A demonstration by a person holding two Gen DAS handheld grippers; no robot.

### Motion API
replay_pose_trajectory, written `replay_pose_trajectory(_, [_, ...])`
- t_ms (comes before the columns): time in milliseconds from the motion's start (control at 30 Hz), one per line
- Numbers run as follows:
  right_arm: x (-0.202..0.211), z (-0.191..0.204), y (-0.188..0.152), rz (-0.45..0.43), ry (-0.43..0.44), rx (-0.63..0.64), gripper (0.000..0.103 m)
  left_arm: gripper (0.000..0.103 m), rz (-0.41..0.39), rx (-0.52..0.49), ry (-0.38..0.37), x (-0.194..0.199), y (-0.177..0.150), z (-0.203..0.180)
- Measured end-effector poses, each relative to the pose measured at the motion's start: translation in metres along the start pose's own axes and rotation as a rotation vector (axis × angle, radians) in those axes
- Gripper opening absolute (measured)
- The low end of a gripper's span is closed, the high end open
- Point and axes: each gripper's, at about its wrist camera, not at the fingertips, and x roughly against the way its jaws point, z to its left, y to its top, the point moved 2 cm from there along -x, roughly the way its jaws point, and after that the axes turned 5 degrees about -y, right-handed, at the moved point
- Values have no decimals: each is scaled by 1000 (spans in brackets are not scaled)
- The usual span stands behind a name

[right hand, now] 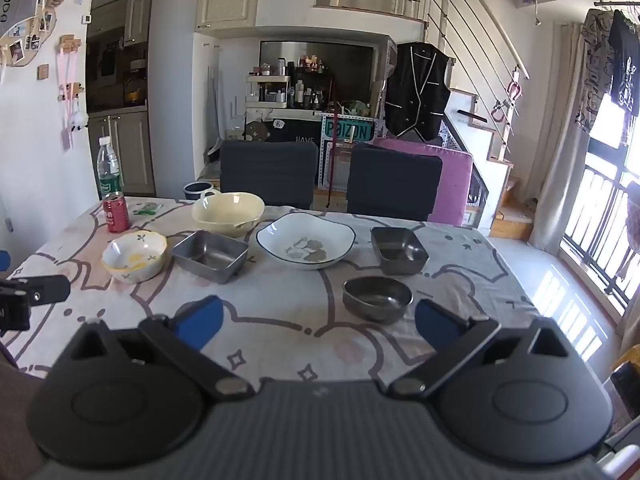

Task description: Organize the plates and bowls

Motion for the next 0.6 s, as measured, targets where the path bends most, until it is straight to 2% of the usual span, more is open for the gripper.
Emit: replay_pose_trajectory(600, [0, 0, 0, 1, 0, 1, 103, 103, 2, -1, 1, 0, 0, 0])
